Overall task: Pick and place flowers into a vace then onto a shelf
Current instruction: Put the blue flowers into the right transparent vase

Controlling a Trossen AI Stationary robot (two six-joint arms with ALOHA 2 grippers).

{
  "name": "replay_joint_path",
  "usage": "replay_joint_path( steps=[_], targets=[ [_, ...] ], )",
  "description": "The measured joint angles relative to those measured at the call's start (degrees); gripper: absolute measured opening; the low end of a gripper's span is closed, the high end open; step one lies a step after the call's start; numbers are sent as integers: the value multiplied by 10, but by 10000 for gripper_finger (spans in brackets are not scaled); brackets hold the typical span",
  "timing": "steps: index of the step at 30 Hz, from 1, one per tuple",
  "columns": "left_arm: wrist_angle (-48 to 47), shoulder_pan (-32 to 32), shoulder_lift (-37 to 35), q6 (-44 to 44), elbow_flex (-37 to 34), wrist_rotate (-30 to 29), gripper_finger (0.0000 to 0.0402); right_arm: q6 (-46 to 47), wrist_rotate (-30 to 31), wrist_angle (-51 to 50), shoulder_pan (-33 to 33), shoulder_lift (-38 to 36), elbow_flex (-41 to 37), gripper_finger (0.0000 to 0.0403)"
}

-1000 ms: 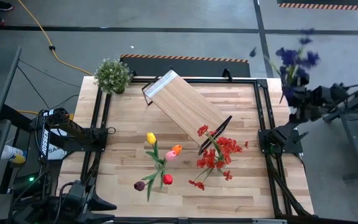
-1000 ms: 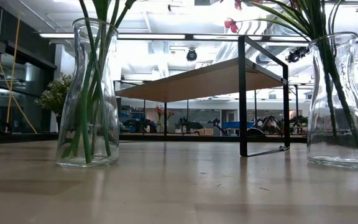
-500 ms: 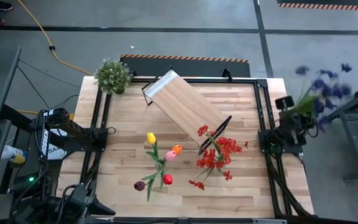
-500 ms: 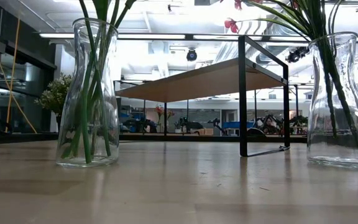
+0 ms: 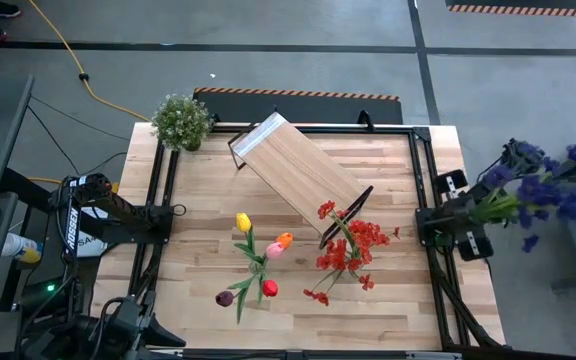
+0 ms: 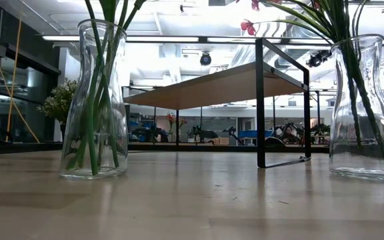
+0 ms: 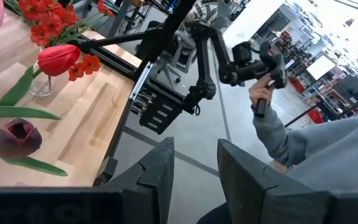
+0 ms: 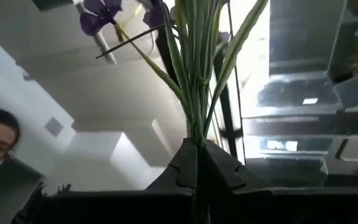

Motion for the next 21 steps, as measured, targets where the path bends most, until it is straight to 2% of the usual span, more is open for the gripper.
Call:
replay_joint_path(
  steps=[3, 8, 16, 21],
  targets=[
    [0, 0, 0, 0, 0, 0, 156, -3, 25, -1, 0, 47, 31, 0],
    [0, 0, 0, 0, 0, 0, 156, 12, 94, 3, 0, 93, 37, 0],
    [0, 0, 0, 0, 0, 0, 156, 51, 91, 80, 1, 157, 14, 0],
    [0, 0, 0, 0, 0, 0, 156, 76, 86, 90, 1, 204, 15, 0]
  ],
)
